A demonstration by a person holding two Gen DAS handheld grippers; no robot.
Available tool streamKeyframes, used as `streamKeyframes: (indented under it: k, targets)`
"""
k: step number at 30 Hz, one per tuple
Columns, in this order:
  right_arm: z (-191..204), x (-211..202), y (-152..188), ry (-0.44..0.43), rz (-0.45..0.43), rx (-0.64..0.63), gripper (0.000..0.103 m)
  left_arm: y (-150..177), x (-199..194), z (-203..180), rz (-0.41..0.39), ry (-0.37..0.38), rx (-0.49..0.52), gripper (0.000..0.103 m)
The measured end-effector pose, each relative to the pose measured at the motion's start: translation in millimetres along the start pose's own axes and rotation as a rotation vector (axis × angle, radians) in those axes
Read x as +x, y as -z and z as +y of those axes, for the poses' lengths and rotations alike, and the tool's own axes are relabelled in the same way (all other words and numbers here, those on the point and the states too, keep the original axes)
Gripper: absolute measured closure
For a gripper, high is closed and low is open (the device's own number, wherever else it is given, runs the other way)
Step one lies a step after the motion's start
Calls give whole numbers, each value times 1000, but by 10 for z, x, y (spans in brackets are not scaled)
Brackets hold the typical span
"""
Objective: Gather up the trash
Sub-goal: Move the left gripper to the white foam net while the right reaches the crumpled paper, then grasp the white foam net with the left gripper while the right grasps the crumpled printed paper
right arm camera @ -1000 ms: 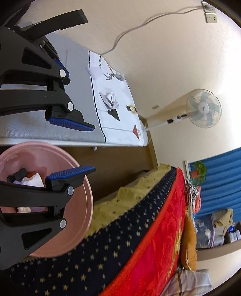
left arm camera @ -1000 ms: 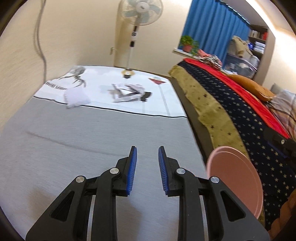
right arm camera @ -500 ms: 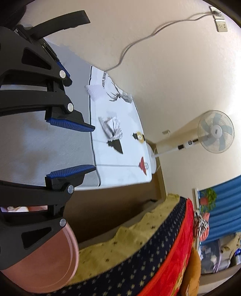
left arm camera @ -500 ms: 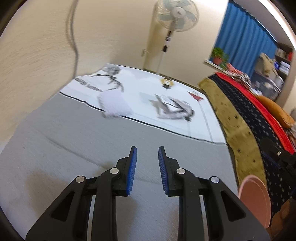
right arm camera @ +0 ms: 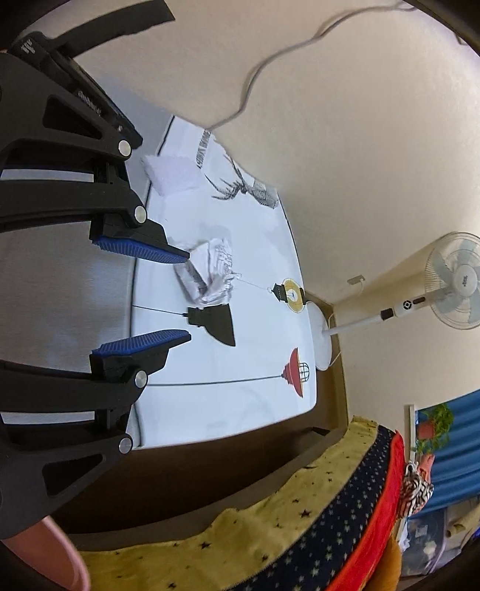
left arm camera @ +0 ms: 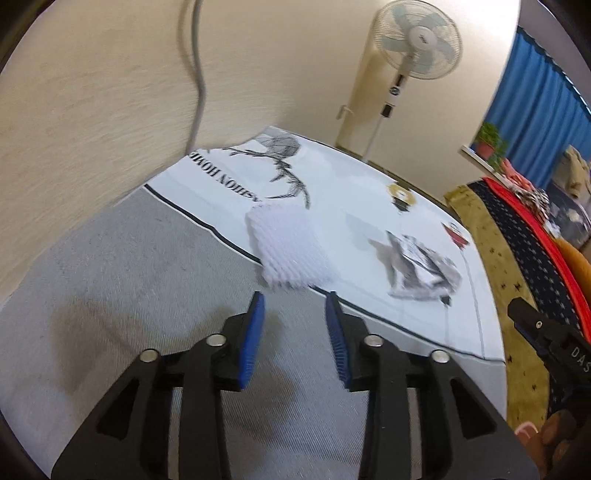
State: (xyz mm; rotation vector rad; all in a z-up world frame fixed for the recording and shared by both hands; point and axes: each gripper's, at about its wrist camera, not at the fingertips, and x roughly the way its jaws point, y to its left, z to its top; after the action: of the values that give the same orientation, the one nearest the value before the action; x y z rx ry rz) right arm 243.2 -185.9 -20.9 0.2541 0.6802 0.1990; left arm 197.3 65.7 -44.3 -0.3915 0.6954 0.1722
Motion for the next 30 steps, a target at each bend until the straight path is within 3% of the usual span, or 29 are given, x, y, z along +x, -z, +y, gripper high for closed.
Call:
streamKeyframes:
  k: [8,15,18,19,20,24,30]
  targets:
    - [-99,555,-85,-5,68,38,61,-101,327,64,28,-41,-82,49]
    - [-93,890,-162,-22,105,50,61,-143,429,76,42,-57,-105,49]
    - [-79,954,-149,-23,119,47,75,-147,473,60,65,-71,-91,50]
    - [-80,961,-139,-26,124,47,86,-143,471,44,67,-72,-83,56]
    - [-78,954,-131,-31,124,47,89,-129,473,14,73,-62,-66,68]
    - [-84,833,-92,-31,112,48,92,-104,463,-46,79,-48,-24,94]
    - [-153,394,32,15,85,35,93,5,287,-116,67,-32,35,94]
